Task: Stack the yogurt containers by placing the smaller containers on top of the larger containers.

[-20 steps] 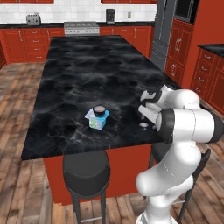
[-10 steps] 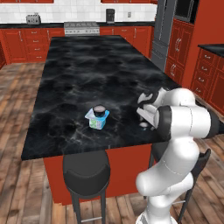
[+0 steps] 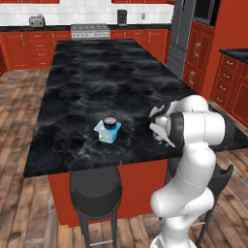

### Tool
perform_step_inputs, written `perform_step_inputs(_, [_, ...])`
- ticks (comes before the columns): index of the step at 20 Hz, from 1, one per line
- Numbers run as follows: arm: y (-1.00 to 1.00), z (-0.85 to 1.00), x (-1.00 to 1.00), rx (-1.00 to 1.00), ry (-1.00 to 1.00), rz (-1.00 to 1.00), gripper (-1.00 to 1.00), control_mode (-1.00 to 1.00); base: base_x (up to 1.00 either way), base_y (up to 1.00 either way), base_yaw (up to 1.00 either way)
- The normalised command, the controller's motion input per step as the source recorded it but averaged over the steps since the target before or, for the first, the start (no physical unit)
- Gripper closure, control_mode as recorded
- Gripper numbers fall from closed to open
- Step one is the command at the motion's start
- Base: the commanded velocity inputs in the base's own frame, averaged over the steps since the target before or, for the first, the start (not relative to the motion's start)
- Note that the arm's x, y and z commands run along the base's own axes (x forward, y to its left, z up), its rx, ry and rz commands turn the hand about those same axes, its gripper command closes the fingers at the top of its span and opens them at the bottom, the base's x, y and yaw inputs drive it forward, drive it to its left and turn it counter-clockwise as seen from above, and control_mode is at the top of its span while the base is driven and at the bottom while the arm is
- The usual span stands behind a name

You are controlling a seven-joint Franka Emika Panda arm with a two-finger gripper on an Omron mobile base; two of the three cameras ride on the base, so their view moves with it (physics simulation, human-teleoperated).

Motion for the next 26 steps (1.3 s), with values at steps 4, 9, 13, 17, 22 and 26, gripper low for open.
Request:
perform_step_inputs(4, [-0.01,-0.18,0.26,0.0,0.05,0.0,-1.0,-1.0,0.0,0.0,0.0])
perform_step_inputs(9, [0.0,-0.15,0.26,0.0,0.03,0.0,-1.0,-1.0,0.0,0.0,0.0])
perform_step_inputs(13, [0.0,-0.14,0.24,0.0,0.01,0.0,-1.0,-1.0,0.0,0.0,0.0])
perform_step_inputs(17, [-0.04,-0.22,0.2,0.0,0.03,0.0,-1.0,-1.0,0.0,0.0,0.0])
perform_step_inputs(22, [-0.11,-0.27,0.16,0.0,0.03,0.0,-1.0,-1.0,0.0,0.0,0.0])
perform_step_inputs(26, [-0.09,-0.37,0.16,0.0,0.04,0.0,-1.0,-1.0,0.0,0.0,0.0])
